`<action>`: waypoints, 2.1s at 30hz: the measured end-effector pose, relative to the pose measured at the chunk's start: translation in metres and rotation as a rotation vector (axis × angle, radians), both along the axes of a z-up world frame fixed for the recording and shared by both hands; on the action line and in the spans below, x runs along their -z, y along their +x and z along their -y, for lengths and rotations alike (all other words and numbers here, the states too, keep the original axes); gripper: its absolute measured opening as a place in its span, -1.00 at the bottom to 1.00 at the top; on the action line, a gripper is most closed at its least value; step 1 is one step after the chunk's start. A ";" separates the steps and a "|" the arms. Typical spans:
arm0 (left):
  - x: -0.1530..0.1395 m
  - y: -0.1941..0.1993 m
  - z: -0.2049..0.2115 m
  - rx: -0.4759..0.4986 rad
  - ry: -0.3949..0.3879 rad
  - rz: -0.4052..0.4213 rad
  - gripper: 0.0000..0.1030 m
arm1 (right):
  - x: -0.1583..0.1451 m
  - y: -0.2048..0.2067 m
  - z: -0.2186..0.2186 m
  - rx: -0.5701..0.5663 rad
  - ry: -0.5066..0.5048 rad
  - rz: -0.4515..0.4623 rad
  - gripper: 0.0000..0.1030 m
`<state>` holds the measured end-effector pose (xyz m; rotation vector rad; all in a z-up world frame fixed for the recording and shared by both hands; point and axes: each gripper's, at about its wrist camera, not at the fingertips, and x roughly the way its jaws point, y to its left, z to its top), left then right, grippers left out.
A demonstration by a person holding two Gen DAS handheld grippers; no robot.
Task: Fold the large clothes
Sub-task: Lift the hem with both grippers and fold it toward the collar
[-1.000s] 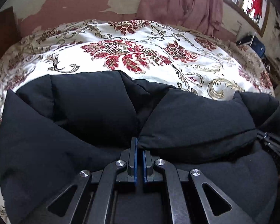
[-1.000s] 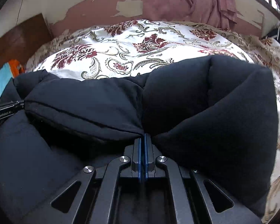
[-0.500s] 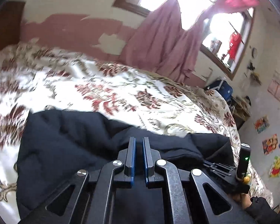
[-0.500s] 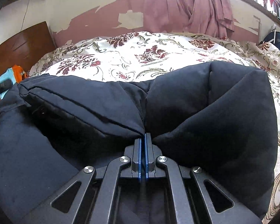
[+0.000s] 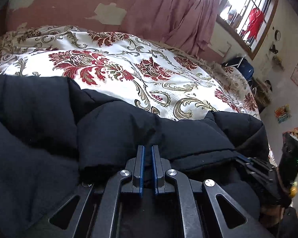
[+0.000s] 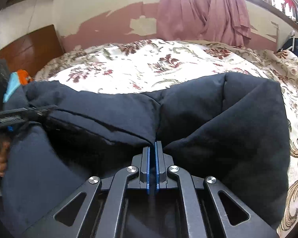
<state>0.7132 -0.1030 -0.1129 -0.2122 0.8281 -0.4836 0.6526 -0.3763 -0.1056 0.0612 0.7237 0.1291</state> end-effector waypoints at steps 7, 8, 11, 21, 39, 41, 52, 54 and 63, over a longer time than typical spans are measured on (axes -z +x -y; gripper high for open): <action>0.005 -0.003 0.002 0.009 -0.003 0.015 -0.86 | -0.060 -0.009 -0.002 -0.072 0.069 0.035 -0.92; 0.004 -0.004 0.002 0.008 -0.008 0.014 -0.86 | -0.063 0.000 -0.009 -0.089 0.062 0.011 -0.92; 0.004 -0.004 0.001 0.008 -0.007 0.015 -0.86 | -0.058 0.028 -0.028 -0.127 0.072 -0.086 -0.92; 0.012 0.007 0.037 0.145 0.290 -0.074 -0.87 | 0.018 0.078 -0.040 -0.147 0.046 -0.445 -1.00; 0.015 0.000 0.016 0.041 0.139 -0.046 -0.92 | 0.016 0.039 -0.006 0.040 0.169 -0.168 -1.00; 0.019 0.002 0.025 0.040 0.202 -0.054 -0.92 | 0.027 0.048 -0.014 0.040 0.132 -0.209 -1.00; 0.022 0.007 0.032 0.037 0.228 -0.029 -0.92 | 0.038 0.048 -0.024 0.056 0.084 -0.157 -1.00; 0.015 0.004 0.027 0.026 0.199 -0.017 -0.93 | 0.033 0.042 -0.025 0.056 0.087 -0.139 -0.96; -0.032 -0.038 0.008 -0.061 0.170 0.113 -0.45 | -0.009 -0.009 -0.019 0.060 0.084 -0.015 0.27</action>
